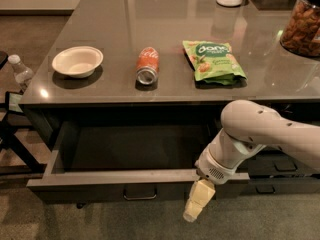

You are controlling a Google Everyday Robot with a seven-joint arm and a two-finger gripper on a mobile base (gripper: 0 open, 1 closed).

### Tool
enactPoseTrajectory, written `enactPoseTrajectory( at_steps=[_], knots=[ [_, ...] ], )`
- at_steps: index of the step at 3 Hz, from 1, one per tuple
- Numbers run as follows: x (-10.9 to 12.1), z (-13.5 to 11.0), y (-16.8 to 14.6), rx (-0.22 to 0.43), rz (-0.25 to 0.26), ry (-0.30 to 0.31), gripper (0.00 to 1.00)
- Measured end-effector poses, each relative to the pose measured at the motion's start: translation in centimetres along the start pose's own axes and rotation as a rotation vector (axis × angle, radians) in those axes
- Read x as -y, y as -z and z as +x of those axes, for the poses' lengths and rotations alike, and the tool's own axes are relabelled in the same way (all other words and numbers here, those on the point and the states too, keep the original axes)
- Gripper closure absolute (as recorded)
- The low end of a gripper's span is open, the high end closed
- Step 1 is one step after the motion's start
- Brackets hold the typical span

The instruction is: Open top drawer

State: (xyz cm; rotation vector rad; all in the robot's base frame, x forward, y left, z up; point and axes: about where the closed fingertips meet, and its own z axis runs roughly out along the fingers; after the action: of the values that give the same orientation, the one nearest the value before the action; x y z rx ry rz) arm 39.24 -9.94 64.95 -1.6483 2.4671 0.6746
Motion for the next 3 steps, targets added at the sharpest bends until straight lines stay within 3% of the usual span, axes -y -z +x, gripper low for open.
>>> enactPoseTrajectory(
  at_steps=[3],
  knots=[
    [-0.52, 0.44, -0.28, -0.001, -0.078, -0.013, 0.00]
  ],
)
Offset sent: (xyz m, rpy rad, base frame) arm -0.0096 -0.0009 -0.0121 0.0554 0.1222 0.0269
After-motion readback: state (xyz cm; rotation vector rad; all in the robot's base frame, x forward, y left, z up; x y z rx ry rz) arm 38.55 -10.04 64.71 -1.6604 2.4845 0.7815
